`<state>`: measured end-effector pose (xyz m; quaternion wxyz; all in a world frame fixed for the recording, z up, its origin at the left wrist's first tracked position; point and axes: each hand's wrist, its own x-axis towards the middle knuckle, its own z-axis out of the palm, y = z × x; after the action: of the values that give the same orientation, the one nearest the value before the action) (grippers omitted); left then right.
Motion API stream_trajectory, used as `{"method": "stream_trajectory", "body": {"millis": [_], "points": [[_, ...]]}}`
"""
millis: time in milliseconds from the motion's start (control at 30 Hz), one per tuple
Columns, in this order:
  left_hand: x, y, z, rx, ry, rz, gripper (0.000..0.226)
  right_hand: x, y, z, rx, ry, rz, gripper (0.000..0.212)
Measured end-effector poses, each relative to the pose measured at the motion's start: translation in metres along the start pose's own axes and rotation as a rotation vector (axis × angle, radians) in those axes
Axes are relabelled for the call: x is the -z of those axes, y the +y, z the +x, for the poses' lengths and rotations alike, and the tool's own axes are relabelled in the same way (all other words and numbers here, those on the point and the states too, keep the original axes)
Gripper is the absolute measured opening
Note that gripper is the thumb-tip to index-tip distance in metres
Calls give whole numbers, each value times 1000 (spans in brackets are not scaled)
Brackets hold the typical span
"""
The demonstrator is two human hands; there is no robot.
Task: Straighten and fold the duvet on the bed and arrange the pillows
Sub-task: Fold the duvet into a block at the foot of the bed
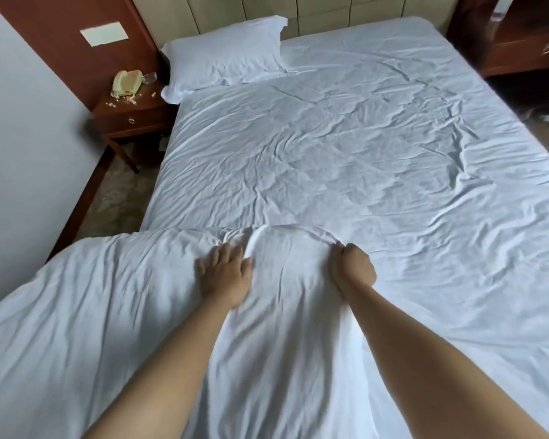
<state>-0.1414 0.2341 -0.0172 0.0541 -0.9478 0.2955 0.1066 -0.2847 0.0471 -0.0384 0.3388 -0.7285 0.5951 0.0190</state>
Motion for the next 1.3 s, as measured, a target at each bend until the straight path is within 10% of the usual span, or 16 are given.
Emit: {"method": "stream_trajectory", "body": {"millis": [300, 867, 1167, 1300], "points": [[-5, -1, -26, 2, 80, -89, 52, -16, -18, -51, 148, 131, 2, 50], [-37, -23, -210, -280, 18, -37, 50, -36, 93, -257, -25, -112, 146, 86], [-7, -35, -238, -220, 45, -134, 50, 21, 81, -274, 252, 169, 105, 38], [-25, -53, -254, -214, -156, -88, 61, 7, 125, -270, 163, 37, -141, 38]]}}
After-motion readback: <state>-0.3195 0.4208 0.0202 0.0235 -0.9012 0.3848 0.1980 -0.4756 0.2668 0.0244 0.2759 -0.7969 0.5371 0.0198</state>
